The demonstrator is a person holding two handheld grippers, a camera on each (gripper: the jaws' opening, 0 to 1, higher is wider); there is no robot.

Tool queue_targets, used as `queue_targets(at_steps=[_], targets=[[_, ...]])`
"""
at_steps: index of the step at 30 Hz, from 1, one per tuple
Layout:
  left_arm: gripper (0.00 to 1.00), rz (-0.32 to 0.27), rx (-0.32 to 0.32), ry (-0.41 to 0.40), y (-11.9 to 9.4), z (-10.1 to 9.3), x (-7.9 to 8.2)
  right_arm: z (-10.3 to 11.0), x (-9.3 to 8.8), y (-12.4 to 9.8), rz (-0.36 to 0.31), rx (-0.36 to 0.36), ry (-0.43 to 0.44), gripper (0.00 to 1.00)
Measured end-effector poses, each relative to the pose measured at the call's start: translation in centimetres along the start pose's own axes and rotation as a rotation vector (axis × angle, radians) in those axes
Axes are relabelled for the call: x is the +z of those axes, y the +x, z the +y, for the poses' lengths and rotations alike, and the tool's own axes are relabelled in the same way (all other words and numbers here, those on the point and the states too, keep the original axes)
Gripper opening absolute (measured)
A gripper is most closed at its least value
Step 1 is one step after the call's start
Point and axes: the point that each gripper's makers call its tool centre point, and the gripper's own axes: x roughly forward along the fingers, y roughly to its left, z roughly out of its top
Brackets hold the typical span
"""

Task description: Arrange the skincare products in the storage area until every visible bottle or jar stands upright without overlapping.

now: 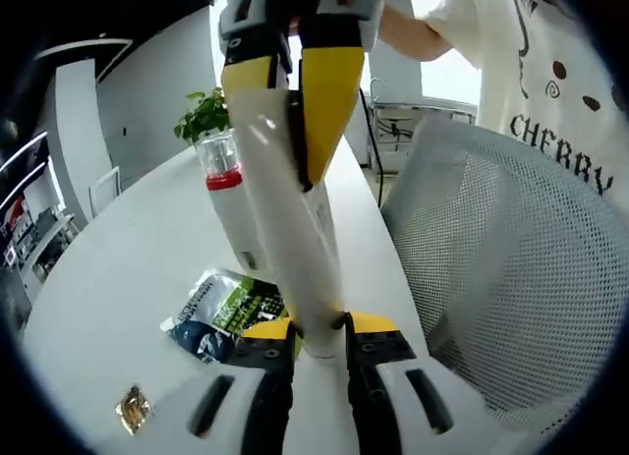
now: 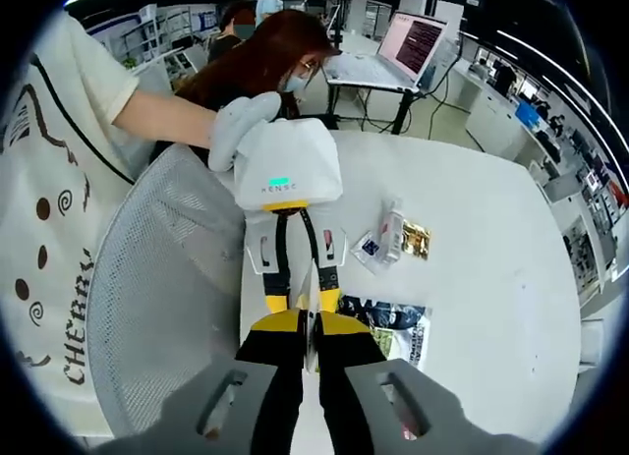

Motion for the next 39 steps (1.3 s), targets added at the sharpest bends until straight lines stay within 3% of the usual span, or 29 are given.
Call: queue_targets(at_steps=[11, 24, 39], targets=[[0.15, 0.006, -0.010, 0.004, 0.8, 1.1, 0.2, -1.2, -0.7, -0.4, -0.014, -0.035, 0.008, 0.04], [0.16, 0.022, 0.062, -0.006, 1.2, 3.6, 0.1, -3.5, -0.9, -0.4, -0.018, -0.068, -0.046, 0.05], [0.17, 0.025, 0.128, -0.054, 1.7, 6.9, -0.4, -6.6, -1.3, -0.4, -0.009, -0.089, -0.043, 0.05]])
